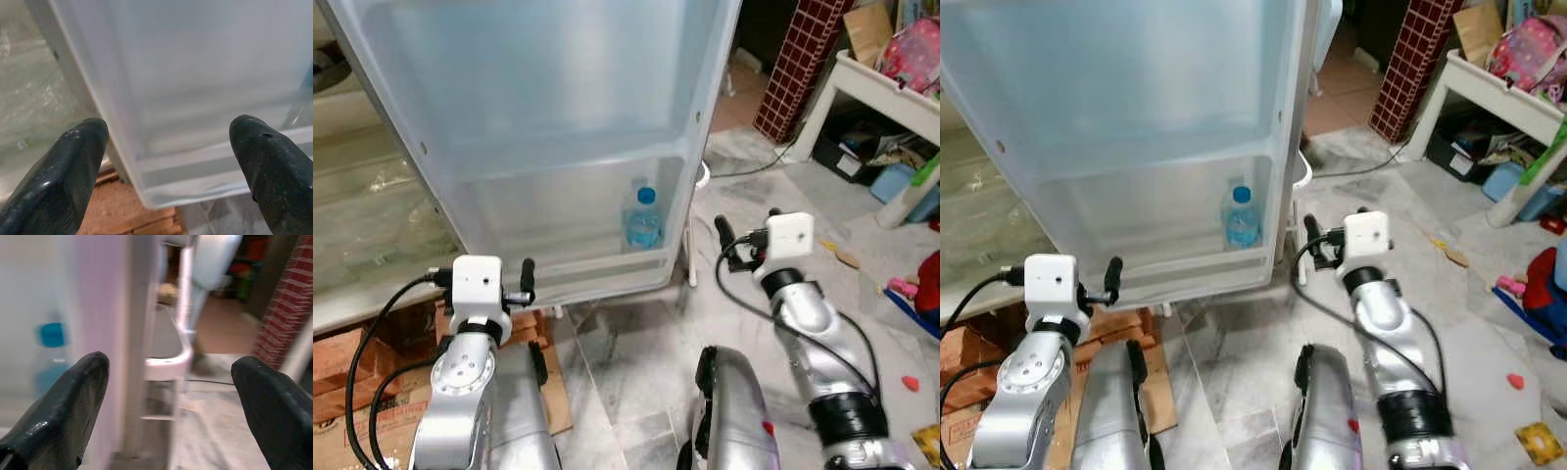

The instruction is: Restocking fridge

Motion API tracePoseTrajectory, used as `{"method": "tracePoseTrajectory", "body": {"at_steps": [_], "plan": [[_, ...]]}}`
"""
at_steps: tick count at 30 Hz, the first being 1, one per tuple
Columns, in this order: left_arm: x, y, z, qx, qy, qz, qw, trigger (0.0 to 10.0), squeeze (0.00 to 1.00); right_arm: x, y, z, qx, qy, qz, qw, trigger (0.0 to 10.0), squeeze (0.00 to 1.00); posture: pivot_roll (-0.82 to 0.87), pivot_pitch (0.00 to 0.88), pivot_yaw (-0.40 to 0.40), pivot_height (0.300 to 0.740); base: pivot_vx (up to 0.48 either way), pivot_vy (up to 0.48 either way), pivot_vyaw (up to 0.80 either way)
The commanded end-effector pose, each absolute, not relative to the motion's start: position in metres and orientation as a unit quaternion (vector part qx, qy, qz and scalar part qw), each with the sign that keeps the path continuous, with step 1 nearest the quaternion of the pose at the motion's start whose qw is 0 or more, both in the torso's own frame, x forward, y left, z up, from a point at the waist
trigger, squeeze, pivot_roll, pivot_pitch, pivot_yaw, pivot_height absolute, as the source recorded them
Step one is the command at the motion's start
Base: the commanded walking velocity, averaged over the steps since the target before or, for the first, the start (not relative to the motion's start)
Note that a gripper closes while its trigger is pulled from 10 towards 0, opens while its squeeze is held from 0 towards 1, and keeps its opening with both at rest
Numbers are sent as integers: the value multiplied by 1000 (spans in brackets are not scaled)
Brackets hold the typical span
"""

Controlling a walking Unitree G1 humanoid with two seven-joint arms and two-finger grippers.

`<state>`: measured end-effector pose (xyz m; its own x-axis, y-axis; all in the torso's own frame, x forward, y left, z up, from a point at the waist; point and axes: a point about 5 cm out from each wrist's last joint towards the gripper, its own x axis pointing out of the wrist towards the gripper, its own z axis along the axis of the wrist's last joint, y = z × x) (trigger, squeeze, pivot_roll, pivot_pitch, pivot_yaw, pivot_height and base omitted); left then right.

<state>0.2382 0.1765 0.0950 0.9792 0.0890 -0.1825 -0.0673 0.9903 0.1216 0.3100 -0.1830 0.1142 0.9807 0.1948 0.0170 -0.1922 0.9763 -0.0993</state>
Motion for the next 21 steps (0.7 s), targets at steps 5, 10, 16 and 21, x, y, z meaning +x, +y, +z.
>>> {"method": "tracePoseTrajectory", "body": {"at_steps": [5,10,16,21], "plan": [[240,178,93,63,92,38,993,10000,0,313,-174,125,6,-33,118,992,10000,0,62,0,-6,480,0,0,0],[244,173,93,61,88,29,994,10000,0,314,-164,129,45,-29,123,991,10000,0,55,0,-3,489,0,0,0],[246,173,91,60,87,27,994,10000,0,312,-157,130,48,-34,139,988,10000,0,47,0,6,517,0,0,0],[250,172,89,66,91,27,993,10000,0,311,-157,131,51,-33,138,989,10000,0,40,0,12,550,0,0,0]]}}
